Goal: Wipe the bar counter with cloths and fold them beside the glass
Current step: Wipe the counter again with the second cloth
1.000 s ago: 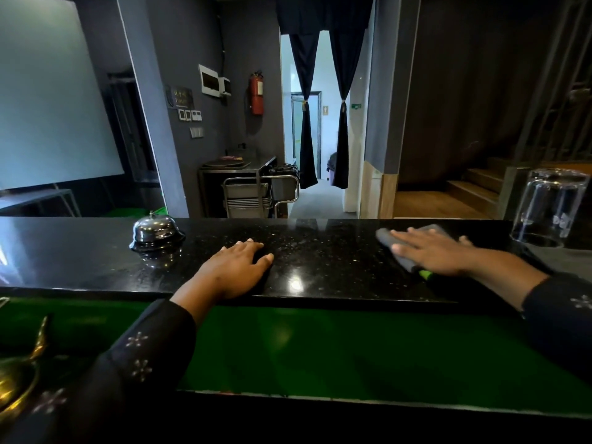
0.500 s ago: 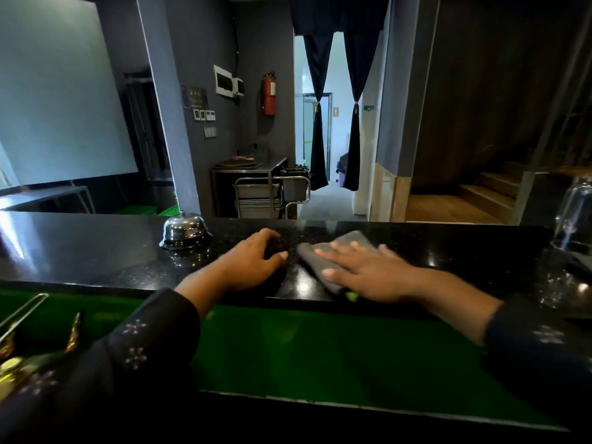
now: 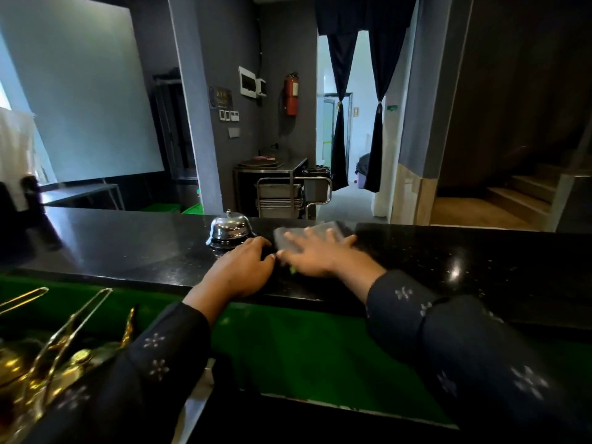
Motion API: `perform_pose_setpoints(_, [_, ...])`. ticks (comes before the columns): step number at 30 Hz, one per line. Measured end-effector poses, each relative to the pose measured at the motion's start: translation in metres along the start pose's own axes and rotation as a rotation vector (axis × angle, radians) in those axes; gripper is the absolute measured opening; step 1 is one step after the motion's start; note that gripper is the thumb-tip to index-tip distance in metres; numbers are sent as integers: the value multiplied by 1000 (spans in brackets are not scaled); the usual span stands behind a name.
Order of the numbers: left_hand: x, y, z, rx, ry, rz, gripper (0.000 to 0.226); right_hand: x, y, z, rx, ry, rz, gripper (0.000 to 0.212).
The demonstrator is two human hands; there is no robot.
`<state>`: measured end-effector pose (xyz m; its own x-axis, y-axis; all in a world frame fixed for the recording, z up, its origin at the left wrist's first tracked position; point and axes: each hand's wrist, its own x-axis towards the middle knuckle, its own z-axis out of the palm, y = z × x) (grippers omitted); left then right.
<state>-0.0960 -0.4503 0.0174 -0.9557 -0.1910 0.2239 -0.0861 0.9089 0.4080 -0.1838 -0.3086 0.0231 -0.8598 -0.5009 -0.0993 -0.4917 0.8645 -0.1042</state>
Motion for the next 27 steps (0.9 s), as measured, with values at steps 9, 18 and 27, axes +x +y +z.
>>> perform_pose_setpoints(9, [-36, -39, -18, 71, 232, 123, 21, -63, 59, -5, -31, -25, -113, 62])
perform_pose_setpoints(18, [-38, -44, -16, 110, 239, 57, 29, 28, 7, -8, 5, -7, 55, 77])
perform_pose_setpoints(27, [-36, -42, -16, 178, 183, 11, 34, -18, -72, 5, -21, -28, -90, 68])
